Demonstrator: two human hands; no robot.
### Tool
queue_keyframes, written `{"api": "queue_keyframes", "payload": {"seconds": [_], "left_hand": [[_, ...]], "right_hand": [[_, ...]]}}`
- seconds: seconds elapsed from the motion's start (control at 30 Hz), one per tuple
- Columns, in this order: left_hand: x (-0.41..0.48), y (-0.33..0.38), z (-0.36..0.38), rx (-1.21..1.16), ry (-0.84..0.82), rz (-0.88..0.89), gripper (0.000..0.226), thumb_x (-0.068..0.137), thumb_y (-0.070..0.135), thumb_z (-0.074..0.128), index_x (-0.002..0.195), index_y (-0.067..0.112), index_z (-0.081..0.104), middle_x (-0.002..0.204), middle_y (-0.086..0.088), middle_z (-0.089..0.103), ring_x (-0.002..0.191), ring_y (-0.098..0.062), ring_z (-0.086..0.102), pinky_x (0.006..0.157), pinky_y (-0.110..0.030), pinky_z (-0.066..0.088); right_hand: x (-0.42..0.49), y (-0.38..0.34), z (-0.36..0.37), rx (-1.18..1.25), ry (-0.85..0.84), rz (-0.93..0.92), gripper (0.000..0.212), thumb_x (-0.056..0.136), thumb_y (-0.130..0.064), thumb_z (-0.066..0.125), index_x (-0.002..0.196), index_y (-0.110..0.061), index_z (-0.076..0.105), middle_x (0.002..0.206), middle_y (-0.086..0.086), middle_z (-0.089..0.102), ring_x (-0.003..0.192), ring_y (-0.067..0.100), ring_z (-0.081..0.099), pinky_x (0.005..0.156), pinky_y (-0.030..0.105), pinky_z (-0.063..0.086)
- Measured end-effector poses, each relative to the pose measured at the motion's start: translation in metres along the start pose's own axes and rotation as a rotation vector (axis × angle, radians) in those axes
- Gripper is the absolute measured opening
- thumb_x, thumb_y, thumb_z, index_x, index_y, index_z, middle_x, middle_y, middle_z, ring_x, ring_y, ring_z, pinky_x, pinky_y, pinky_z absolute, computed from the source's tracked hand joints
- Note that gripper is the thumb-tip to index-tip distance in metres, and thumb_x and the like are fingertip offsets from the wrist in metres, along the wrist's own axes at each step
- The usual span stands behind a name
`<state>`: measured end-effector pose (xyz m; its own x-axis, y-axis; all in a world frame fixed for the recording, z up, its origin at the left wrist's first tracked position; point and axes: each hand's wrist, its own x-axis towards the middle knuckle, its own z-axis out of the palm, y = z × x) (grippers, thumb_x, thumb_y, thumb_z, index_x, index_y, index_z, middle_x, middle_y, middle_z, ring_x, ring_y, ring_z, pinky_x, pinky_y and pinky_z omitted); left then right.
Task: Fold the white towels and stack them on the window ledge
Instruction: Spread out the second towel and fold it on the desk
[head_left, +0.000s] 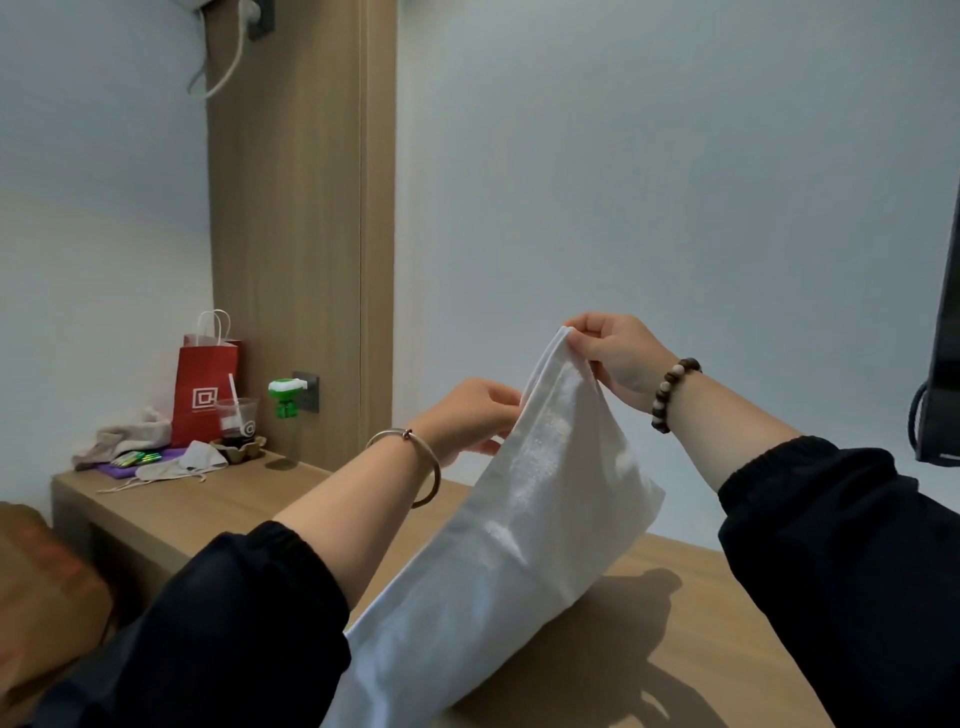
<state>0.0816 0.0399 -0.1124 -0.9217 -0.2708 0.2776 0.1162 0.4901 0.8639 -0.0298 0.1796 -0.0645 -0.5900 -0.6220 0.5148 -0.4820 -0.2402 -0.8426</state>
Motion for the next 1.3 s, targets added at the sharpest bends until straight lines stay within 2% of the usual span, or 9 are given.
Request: {"api": "queue_keyframes", "payload": {"seconds": [0.13, 0.3, 0.4, 0.57, 0.77, 0.87, 0.97, 1.17, 1.3], "left_hand": [[0.002, 0.004, -0.014, 0.244, -0.024, -0.089, 0.007, 0.084, 0.007, 0.065, 0.085, 0.007, 0.072, 0.070, 0.000, 0.068, 0.059, -0.007, 0.064, 0.060, -0.020, 0.056], [-0.003, 0.005, -0.032, 0.338, 0.017, 0.016, 0.021, 0.079, -0.005, 0.049, 0.087, 0.002, 0.067, 0.068, -0.006, 0.057, 0.061, -0.017, 0.053, 0.058, -0.027, 0.049], [-0.007, 0.001, -0.038, 0.293, 0.065, 0.115, 0.031, 0.081, -0.004, 0.056, 0.100, 0.020, 0.058, 0.086, -0.003, 0.071, 0.064, -0.015, 0.060, 0.064, -0.032, 0.056], [-0.012, -0.001, -0.035, 0.391, 0.165, 0.263, 0.033, 0.078, -0.005, 0.049, 0.078, 0.026, 0.062, 0.080, 0.002, 0.063, 0.069, -0.014, 0.055, 0.065, -0.022, 0.050], [-0.013, -0.011, -0.020, 0.353, 0.122, 0.223, 0.012, 0.086, 0.029, 0.064, 0.088, 0.018, 0.070, 0.084, -0.016, 0.066, 0.070, -0.013, 0.051, 0.069, -0.027, 0.042], [-0.012, -0.013, -0.014, 0.339, 0.087, 0.231, 0.023, 0.083, 0.024, 0.071, 0.085, 0.001, 0.067, 0.068, -0.007, 0.050, 0.064, -0.012, 0.042, 0.063, -0.026, 0.036], [-0.011, -0.010, -0.010, 0.378, 0.065, 0.246, 0.027, 0.086, 0.018, 0.067, 0.082, -0.008, 0.063, 0.065, -0.005, 0.038, 0.061, -0.012, 0.033, 0.056, -0.022, 0.029], [-0.010, 0.000, -0.001, 0.514, 0.082, 0.257, 0.037, 0.099, 0.020, 0.044, 0.062, 0.017, 0.039, 0.058, 0.005, 0.034, 0.054, -0.011, 0.030, 0.049, -0.018, 0.026], [-0.011, 0.003, 0.001, 0.461, 0.105, 0.288, 0.038, 0.098, 0.029, 0.048, 0.062, 0.019, 0.044, 0.057, 0.008, 0.036, 0.051, -0.006, 0.030, 0.047, -0.016, 0.026]], "right_hand": [[0.006, 0.001, -0.003, -0.056, 0.060, -0.007, 0.017, 0.096, -0.004, 0.050, 0.083, -0.010, 0.059, 0.077, 0.004, 0.058, 0.067, 0.014, 0.055, 0.059, 0.017, 0.049], [0.012, 0.004, -0.010, -0.076, 0.233, -0.013, 0.018, 0.095, -0.009, 0.053, 0.080, -0.014, 0.061, 0.077, 0.002, 0.059, 0.068, 0.014, 0.055, 0.061, 0.022, 0.047], [0.017, 0.005, -0.015, -0.116, 0.335, -0.034, 0.018, 0.093, -0.012, 0.057, 0.077, -0.018, 0.062, 0.079, 0.002, 0.061, 0.079, 0.019, 0.057, 0.076, 0.033, 0.049], [0.021, 0.001, -0.013, -0.102, 0.382, -0.036, 0.018, 0.092, -0.013, 0.058, 0.075, -0.019, 0.063, 0.081, 0.003, 0.062, 0.083, 0.022, 0.058, 0.088, 0.040, 0.050], [0.025, 0.000, -0.010, -0.143, 0.420, -0.032, 0.019, 0.091, -0.015, 0.059, 0.073, -0.019, 0.062, 0.078, 0.004, 0.062, 0.078, 0.020, 0.058, 0.080, 0.037, 0.052], [0.025, 0.000, -0.013, -0.205, 0.494, -0.059, 0.012, 0.092, -0.015, 0.058, 0.081, -0.014, 0.062, 0.072, -0.005, 0.057, 0.070, 0.011, 0.053, 0.064, 0.018, 0.045], [0.024, 0.003, -0.017, -0.244, 0.547, -0.078, 0.006, 0.092, -0.014, 0.058, 0.088, -0.012, 0.062, 0.072, -0.007, 0.056, 0.071, 0.010, 0.053, 0.059, 0.013, 0.038], [0.018, 0.003, -0.022, -0.243, 0.615, -0.048, 0.013, 0.092, -0.017, 0.058, 0.095, -0.006, 0.065, 0.079, 0.000, 0.060, 0.075, 0.014, 0.055, 0.061, 0.018, 0.040], [0.015, 0.004, -0.023, -0.257, 0.646, -0.019, 0.017, 0.093, -0.018, 0.056, 0.100, -0.005, 0.063, 0.088, 0.004, 0.060, 0.081, 0.017, 0.054, 0.072, 0.022, 0.039]]}}
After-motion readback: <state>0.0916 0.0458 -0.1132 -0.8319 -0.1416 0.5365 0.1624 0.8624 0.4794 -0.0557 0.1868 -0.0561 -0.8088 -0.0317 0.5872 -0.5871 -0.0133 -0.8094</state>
